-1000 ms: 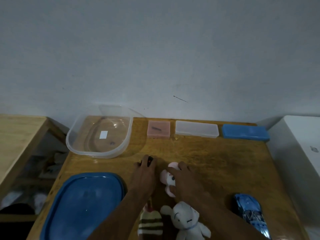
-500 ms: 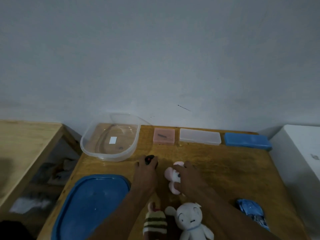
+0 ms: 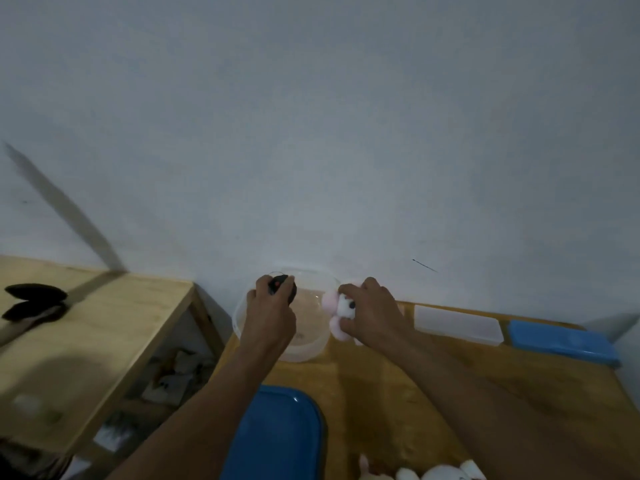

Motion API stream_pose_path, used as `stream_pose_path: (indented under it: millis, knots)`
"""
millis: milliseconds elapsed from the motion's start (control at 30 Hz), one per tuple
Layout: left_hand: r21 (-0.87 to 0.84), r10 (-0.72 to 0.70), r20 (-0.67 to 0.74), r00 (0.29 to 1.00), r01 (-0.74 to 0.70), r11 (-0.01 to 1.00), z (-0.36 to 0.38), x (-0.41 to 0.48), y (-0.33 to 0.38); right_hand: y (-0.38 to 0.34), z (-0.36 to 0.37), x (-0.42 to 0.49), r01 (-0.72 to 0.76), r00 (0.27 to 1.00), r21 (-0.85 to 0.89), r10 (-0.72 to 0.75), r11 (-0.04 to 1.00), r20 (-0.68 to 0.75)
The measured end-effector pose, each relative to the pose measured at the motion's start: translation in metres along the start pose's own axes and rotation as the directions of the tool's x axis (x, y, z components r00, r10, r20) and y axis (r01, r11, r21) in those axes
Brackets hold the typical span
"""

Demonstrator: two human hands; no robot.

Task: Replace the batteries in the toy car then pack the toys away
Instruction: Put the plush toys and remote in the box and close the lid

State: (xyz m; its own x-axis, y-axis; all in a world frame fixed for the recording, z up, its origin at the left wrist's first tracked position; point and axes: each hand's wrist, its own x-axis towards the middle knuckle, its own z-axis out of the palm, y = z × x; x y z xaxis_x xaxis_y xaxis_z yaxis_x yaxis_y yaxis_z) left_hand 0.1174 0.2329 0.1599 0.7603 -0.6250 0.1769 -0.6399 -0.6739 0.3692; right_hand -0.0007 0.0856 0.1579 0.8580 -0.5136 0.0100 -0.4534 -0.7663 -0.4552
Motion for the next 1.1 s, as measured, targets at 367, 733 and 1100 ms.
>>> stream_pose_path:
  millis: [367, 733, 1100]
  knots:
    - [-0.027, 0.098, 0.136, 0.986, -0.095, 0.995, 0.023, 0.058, -0.08, -0.056, 0.057, 0.071, -0.107, 0.994, -0.059, 0.108, 0.993, 0.016]
    - [-0.015, 0.057, 0.297, 0.953, -0.055, 0.998, 0.074, 0.102, -0.105, -0.046, 0.094, 0.119, -0.165, 0.968, -0.168, 0.192, 0.972, 0.163]
    - [0.026, 0.021, 0.398, 0.917, -0.035, 0.999, 0.113, 0.126, -0.111, -0.02, 0.128, 0.152, -0.197, 0.931, -0.175, 0.24, 0.964, 0.274]
